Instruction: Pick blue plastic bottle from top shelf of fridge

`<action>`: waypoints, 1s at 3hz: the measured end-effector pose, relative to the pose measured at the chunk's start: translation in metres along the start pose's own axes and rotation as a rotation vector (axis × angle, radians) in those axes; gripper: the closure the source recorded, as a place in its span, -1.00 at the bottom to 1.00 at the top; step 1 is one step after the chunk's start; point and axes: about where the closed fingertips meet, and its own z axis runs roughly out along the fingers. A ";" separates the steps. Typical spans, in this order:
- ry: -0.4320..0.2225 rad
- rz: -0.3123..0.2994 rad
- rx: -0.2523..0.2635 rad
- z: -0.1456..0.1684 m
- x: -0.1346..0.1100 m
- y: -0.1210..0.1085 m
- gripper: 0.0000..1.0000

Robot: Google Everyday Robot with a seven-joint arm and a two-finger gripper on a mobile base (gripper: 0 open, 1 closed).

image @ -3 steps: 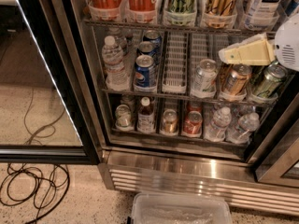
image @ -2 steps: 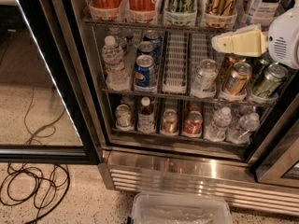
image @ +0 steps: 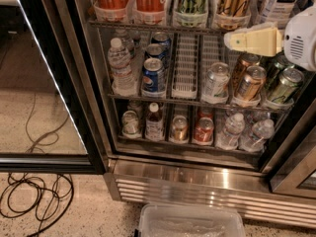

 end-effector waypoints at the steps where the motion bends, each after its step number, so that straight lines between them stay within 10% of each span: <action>1: -0.055 0.086 0.021 0.004 -0.009 -0.003 -1.00; 3: -0.114 0.155 0.023 0.015 -0.023 -0.001 -1.00</action>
Offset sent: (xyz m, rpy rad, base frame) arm 0.0209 0.0043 0.0161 0.2692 -0.1133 -0.0167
